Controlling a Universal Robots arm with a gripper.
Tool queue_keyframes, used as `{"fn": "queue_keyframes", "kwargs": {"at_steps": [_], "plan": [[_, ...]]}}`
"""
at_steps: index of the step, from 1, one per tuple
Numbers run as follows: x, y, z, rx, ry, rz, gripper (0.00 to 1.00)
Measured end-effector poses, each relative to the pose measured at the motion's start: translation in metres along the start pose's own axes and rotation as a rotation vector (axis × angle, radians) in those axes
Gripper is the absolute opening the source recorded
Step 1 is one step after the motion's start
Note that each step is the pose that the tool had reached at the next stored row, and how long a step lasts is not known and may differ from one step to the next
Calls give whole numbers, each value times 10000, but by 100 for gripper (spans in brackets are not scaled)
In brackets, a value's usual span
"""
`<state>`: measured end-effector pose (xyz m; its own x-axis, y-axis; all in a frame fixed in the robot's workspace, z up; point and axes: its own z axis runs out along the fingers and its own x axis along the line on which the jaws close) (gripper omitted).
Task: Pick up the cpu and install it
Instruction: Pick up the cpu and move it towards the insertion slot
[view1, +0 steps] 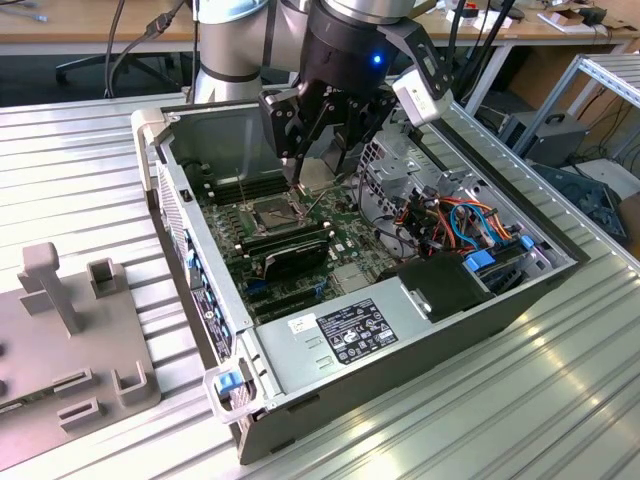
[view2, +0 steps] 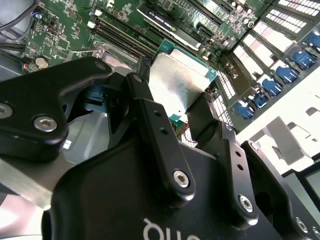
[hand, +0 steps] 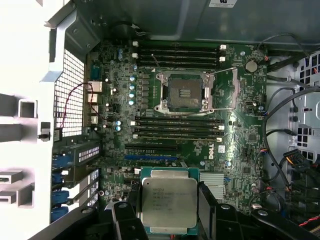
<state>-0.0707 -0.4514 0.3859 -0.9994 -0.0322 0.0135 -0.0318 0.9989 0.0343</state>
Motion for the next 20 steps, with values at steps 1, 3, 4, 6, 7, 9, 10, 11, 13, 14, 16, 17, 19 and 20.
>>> {"fn": "queue_keyframes", "kwargs": {"at_steps": [1,3,4,6,7,9,10,11,13,14,16,17,19,20], "plan": [[0,0,0,0,0,0,55],[-1,0,0,0,0,0,55],[-1,0,0,0,0,0,55],[-1,0,0,0,0,1,55],[-2,0,0,-1,0,0,55],[-2,1,1,-2,-1,0,55],[-4,8,2,-1,-1,-1,55],[-4,20,2,1,-1,-1,55],[-6,102,14,-1,-1,0,55],[-7,130,18,0,-1,-1,55],[-9,197,23,1,0,0,55],[-10,232,27,1,-1,0,55],[-13,315,34,2,0,1,55],[-14,350,39,2,0,0,55]]}}
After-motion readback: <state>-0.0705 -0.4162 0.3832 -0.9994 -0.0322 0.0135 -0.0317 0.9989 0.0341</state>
